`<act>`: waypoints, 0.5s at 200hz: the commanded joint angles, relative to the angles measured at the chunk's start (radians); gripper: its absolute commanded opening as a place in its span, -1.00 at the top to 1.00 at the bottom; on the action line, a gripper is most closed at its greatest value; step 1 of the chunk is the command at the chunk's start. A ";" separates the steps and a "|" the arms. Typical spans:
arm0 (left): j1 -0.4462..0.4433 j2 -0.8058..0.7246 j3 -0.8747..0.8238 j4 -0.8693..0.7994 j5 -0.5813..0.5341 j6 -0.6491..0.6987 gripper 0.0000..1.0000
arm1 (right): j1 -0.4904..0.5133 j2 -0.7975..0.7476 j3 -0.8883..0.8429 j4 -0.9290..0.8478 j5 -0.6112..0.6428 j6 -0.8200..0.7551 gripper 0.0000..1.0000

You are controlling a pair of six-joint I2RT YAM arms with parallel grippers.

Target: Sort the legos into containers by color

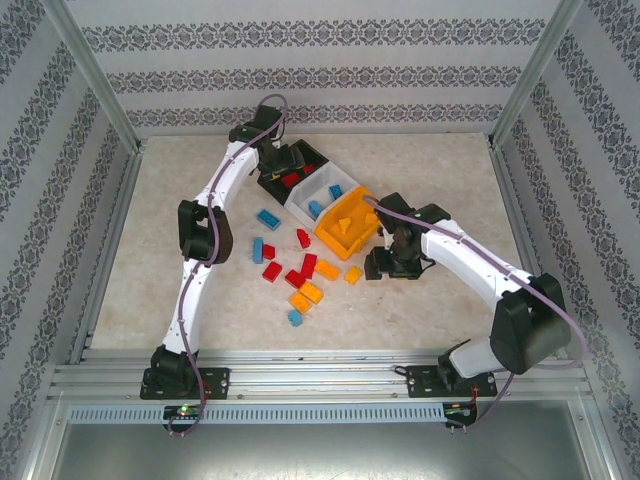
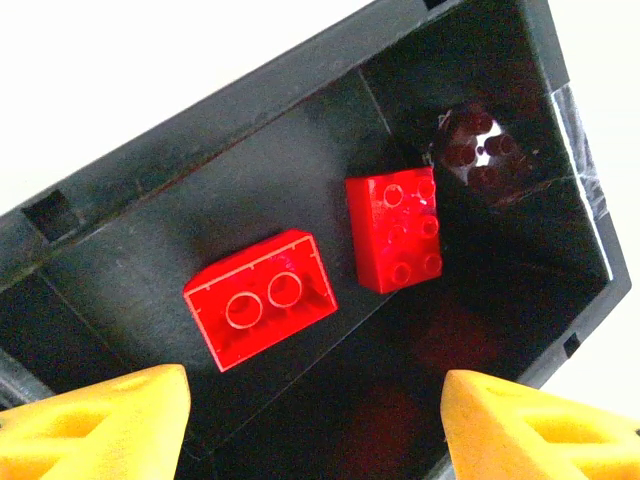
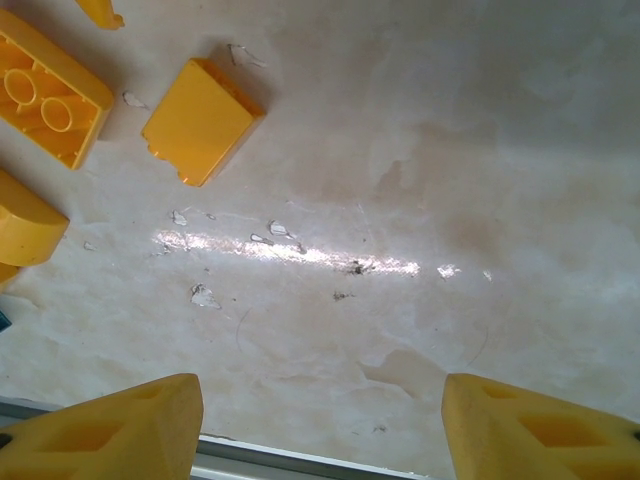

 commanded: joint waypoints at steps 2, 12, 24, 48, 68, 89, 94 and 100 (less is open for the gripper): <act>-0.006 -0.079 0.010 -0.079 -0.025 0.055 -0.36 | 0.021 0.038 0.024 0.032 -0.026 -0.022 -0.34; -0.010 -0.105 -0.016 -0.092 -0.035 0.071 -0.37 | 0.032 0.059 0.028 0.055 -0.037 -0.026 -0.36; -0.014 -0.148 -0.069 -0.098 -0.043 0.088 -0.37 | 0.047 0.096 0.044 0.072 -0.041 -0.027 -0.38; -0.017 -0.282 -0.274 -0.039 -0.043 0.103 -0.38 | 0.071 0.189 0.090 0.100 -0.052 -0.038 -0.41; -0.016 -0.423 -0.498 0.057 -0.049 0.094 -0.39 | 0.079 0.262 0.127 0.107 -0.036 -0.071 -0.41; -0.009 -0.547 -0.698 0.132 -0.041 0.073 -0.40 | 0.083 0.326 0.156 0.100 0.017 -0.124 -0.41; -0.006 -0.573 -0.743 0.148 -0.036 0.069 -0.40 | 0.086 0.337 0.162 0.099 0.027 -0.137 -0.41; -0.004 -0.603 -0.789 0.162 -0.034 0.064 -0.40 | 0.089 0.350 0.167 0.103 0.039 -0.155 -0.41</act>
